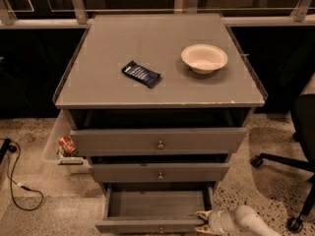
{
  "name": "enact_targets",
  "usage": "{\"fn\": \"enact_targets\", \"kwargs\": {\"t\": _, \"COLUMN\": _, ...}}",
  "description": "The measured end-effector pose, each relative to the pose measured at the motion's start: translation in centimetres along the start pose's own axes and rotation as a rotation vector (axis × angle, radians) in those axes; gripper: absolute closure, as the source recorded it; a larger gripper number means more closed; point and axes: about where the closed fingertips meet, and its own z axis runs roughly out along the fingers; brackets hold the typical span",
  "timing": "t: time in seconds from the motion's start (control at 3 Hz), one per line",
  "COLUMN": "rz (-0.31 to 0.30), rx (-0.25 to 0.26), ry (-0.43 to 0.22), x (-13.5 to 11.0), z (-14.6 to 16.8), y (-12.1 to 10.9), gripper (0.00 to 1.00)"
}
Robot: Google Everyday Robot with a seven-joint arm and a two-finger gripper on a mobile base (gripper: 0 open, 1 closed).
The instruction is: Open bottom drawer
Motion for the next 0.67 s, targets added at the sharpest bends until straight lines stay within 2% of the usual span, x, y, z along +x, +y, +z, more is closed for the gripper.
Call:
{"fn": "enact_targets", "kwargs": {"t": 0.33, "rz": 0.0, "rx": -0.001, "ry": 0.0, "x": -0.15, "z": -0.19, "y": 0.05, "gripper": 0.81}}
{"fn": "enact_targets", "kwargs": {"t": 0.67, "rz": 0.0, "rx": -0.001, "ry": 0.0, "x": -0.16, "z": -0.19, "y": 0.05, "gripper": 0.58}}
